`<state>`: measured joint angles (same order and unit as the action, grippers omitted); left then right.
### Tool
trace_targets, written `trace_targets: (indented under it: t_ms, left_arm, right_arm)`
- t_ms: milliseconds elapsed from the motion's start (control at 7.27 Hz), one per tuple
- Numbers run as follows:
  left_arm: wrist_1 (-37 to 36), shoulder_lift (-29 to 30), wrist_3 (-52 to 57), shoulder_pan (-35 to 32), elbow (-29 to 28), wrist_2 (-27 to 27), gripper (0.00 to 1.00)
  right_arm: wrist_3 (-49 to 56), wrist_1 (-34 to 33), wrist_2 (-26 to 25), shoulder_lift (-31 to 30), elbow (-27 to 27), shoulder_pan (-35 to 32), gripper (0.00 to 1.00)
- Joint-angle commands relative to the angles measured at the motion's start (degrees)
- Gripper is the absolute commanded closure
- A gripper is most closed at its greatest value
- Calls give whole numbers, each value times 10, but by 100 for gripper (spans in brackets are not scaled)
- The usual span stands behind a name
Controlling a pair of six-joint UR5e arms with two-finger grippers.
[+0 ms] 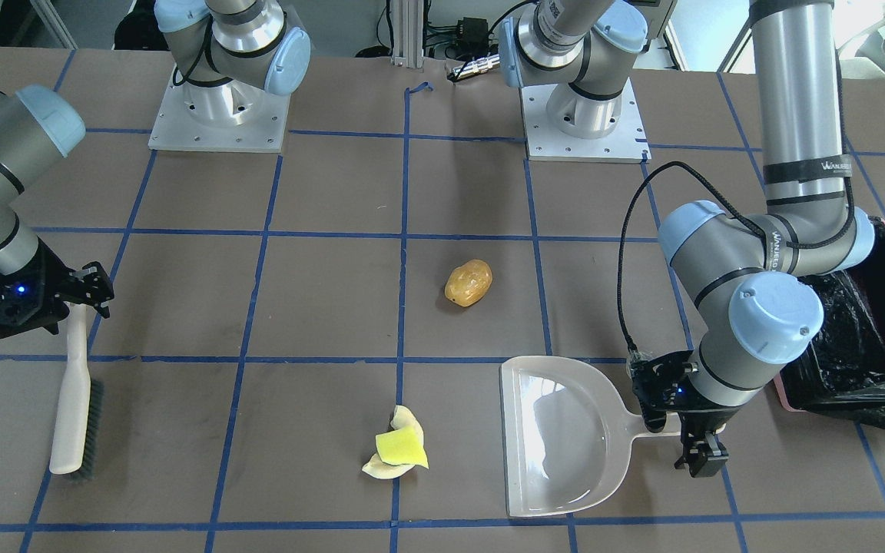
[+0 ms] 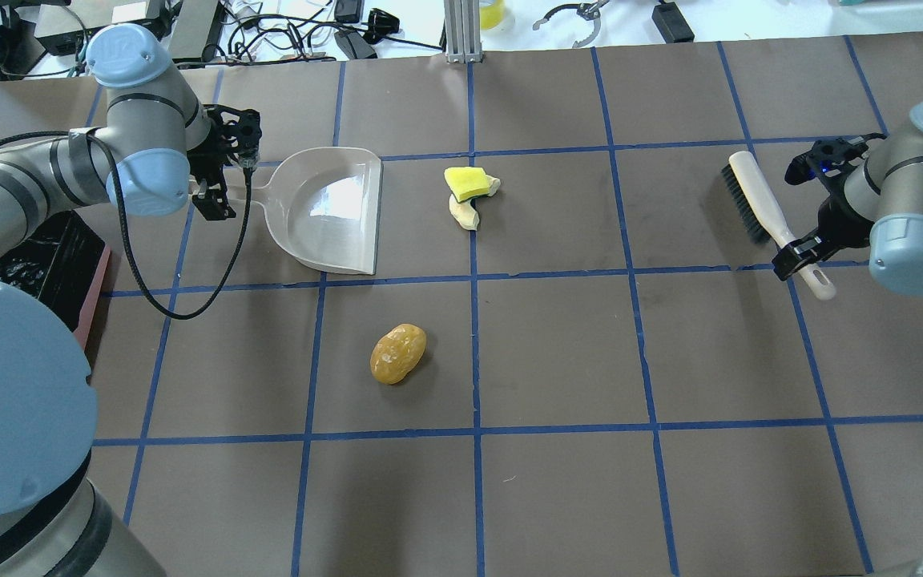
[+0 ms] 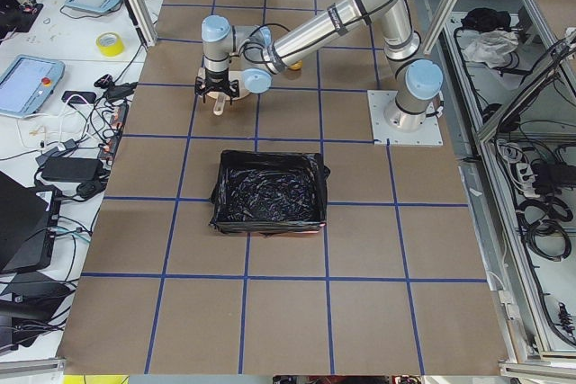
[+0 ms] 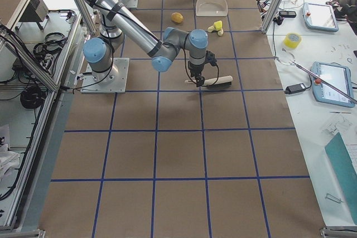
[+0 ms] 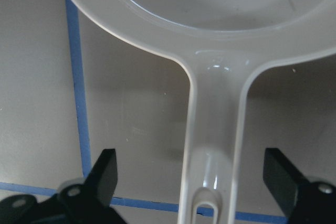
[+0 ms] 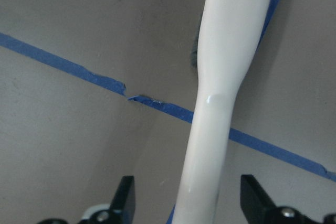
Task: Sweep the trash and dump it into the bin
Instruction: 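Lift the white brush with the right gripper and carry it toward the dustpan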
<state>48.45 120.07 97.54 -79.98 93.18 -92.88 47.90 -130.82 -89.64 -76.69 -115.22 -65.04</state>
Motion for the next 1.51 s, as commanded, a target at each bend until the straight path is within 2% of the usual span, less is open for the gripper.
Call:
trace_targets:
  t_ms: [0, 138, 412, 550, 825, 1238, 1375]
  left_arm:
    - [0, -1, -1, 0, 2, 0, 49]
    - [-1, -4, 0, 0, 8, -3, 77]
    - [-1, -3, 1, 0, 7, -1, 93]
    - [-1, -3, 1, 0, 8, -1, 97]
    - [-1, -5, 6, 0, 7, -2, 100]
    - [-1, -4, 9, 0, 4, -2, 100]
    - [-1, -4, 9, -1, 4, -3, 100]
  right_arm:
    - [0, 1, -2, 1, 0, 1, 37]
    - [0, 0, -1, 1, 0, 2, 45]
    - [0, 0, 0, 1, 0, 3, 53]
    - [0, 1, -1, 1, 0, 3, 64]
    - [0, 3, -1, 1, 0, 3, 98]
    - [-43, 20, -8, -14, 20, -2, 100]
    - [-94, 87, -10, -30, 51, -11, 100]
